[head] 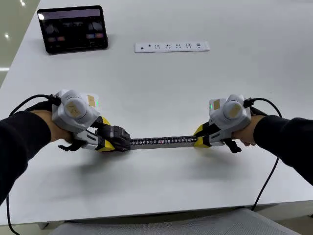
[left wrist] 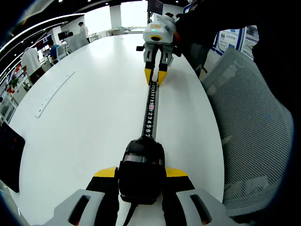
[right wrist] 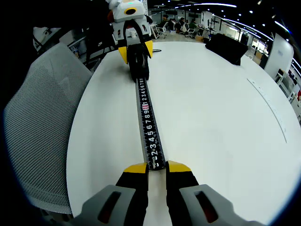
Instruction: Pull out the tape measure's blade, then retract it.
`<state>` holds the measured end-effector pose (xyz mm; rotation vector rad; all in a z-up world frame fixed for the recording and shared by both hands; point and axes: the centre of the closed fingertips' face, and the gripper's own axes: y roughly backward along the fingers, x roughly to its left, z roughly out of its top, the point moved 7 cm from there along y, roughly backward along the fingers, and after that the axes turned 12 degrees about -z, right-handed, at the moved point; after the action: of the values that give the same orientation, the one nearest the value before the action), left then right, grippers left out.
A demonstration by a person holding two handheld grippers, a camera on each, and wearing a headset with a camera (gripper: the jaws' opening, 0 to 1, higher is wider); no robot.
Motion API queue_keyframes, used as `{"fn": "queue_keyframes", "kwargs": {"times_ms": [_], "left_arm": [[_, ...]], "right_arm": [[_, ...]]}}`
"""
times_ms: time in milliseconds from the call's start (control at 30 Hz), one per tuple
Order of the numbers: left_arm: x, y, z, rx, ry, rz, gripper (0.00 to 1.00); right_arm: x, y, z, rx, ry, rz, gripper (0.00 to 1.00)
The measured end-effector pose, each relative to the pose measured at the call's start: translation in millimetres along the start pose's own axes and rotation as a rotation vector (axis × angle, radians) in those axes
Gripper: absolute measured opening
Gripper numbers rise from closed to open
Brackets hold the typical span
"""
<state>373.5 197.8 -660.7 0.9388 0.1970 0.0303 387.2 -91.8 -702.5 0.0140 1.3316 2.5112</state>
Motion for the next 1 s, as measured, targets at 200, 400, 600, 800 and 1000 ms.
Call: {"fn": "queue_keyframes", "kwargs": {"times_ms": [200, 400, 600, 800, 1000], "left_arm": [[-0.1, 0.1, 0.0, -0.001, 0.003, 0.002, 0.31], [-0.6, 0.3, -0.1, -0.005, 0.006, 0.005, 0.31], [-1.1, 0.5, -0.5, -0.006, 0.009, 0.006, 0.31], [-0.4, 0.2, -0.5, -0.007, 0.011, 0.003, 0.31], [-0.8, 0.3, 0.0, -0.010, 0.012, 0.004, 0.31]], "right_arm": [[1.0, 7.6, -4.1, 0.007, -0.008, -0.008, 0.08], [1.8, 11.7, -5.5, 0.009, 0.005, -0.012, 0.08], [0.7, 15.0, -8.4, 0.015, 0.003, -0.014, 0.08], [-1.0, 18.0, -12.0, 0.024, 0.004, -0.015, 0.08], [-5.4, 21.3, -19.1, 0.030, -0.006, -0.019, 0.08]]}}
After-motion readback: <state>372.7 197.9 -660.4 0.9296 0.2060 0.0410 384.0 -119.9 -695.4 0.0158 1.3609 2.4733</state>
